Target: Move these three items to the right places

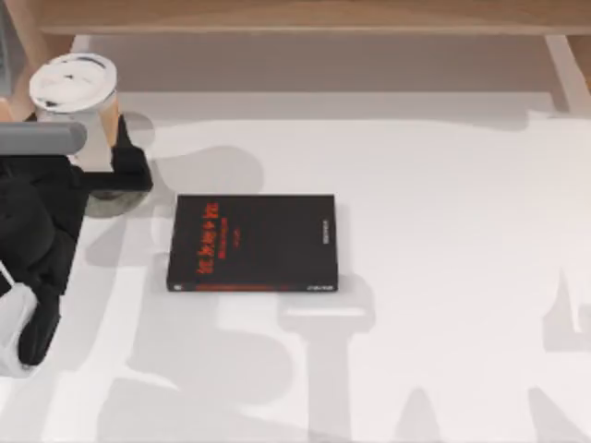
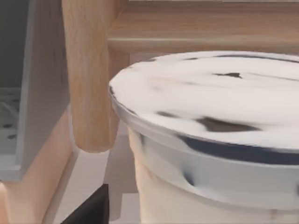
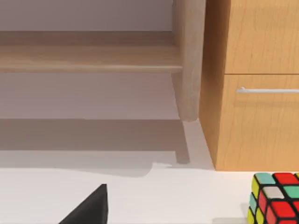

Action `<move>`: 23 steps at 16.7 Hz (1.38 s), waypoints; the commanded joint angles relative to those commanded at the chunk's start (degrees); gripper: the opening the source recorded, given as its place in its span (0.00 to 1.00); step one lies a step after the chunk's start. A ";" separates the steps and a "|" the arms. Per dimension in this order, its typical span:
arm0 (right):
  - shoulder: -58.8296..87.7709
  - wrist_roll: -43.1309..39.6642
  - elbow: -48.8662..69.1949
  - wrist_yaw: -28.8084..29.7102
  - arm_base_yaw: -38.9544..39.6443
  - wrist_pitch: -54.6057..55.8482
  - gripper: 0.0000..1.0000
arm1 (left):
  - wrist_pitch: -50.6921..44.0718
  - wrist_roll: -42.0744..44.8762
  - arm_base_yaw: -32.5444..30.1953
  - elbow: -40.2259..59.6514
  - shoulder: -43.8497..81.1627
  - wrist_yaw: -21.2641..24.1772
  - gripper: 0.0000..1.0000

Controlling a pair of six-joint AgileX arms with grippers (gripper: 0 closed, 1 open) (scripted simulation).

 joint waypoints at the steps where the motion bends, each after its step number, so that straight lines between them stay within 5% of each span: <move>1: 0.00 0.00 0.00 0.00 0.00 0.00 1.00 | -1.11 0.03 -0.04 -0.36 -1.52 -0.07 1.00; 16: 0.00 0.00 0.00 0.00 0.00 0.00 1.00 | -12.74 0.04 -0.20 -4.14 -17.19 -0.50 1.00; 23: 0.00 0.00 0.00 0.00 0.00 0.00 1.00 | -29.02 -0.02 1.61 -9.09 -41.23 1.19 1.00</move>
